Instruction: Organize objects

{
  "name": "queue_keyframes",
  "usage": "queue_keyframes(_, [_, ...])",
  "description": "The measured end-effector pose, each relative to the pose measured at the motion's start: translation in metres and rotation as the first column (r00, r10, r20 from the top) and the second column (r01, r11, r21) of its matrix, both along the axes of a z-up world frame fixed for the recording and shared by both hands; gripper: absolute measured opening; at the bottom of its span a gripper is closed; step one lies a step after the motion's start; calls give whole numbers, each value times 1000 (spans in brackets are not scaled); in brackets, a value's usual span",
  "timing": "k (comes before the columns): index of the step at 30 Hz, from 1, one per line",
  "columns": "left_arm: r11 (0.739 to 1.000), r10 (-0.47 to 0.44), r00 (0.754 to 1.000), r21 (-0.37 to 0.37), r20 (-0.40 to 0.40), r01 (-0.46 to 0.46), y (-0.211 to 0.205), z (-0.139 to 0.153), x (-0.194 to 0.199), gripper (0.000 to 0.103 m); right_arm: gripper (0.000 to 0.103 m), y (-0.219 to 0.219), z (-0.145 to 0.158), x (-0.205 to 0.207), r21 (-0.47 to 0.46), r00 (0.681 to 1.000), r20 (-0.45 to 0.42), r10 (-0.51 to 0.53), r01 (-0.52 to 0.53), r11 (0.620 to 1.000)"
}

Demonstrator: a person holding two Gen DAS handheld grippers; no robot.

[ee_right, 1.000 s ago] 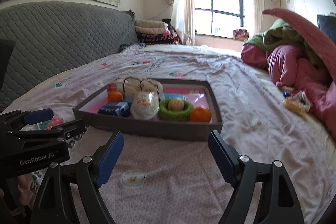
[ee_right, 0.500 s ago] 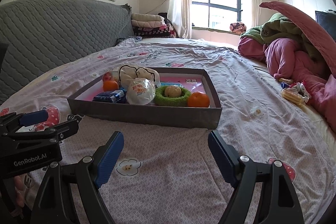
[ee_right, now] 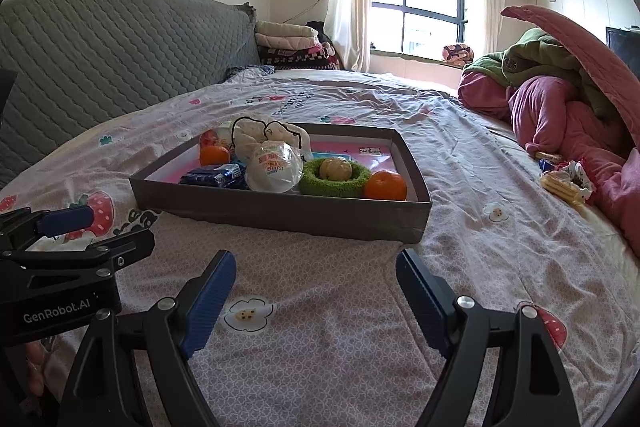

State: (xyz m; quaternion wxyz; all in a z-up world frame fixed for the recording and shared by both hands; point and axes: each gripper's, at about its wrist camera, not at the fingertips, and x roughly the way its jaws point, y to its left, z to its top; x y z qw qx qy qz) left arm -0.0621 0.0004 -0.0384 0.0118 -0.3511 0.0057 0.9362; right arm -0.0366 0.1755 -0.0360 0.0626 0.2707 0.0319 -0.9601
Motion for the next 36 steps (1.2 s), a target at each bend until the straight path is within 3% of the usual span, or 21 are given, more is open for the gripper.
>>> queue_keyframes(36, [1000, 0, 1000, 12, 27, 0, -4, -14, -4, 80, 82, 1, -11, -4, 11, 999, 34, -13, 13, 1000])
